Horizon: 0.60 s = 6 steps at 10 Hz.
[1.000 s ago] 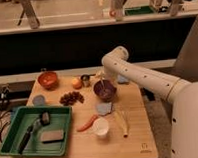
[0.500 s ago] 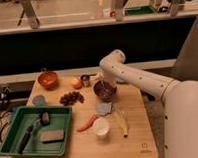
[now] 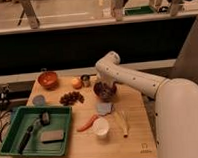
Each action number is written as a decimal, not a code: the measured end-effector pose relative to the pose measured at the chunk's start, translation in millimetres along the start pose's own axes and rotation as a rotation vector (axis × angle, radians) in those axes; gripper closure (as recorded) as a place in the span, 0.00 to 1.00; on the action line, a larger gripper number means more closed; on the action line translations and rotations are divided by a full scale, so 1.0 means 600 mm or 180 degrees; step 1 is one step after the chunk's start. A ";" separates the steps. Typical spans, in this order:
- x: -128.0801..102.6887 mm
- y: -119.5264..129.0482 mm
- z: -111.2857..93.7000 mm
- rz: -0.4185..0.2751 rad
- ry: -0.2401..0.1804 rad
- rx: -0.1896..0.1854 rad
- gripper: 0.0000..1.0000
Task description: Place fork in table surface
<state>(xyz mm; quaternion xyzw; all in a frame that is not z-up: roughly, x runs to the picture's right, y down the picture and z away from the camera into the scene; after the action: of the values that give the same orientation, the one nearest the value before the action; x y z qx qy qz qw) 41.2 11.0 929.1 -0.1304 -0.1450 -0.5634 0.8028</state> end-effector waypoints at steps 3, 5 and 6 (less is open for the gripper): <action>0.002 0.003 0.015 -0.0049 0.0028 -0.0081 0.33; 0.001 0.008 0.025 -0.0084 0.0039 -0.0141 0.33; 0.002 0.012 0.031 -0.0092 0.0042 -0.0175 0.33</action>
<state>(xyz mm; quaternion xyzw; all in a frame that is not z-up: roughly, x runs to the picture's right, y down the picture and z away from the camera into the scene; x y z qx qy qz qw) 46.7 19.2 946.1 -0.1465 -0.1260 -0.5796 0.7917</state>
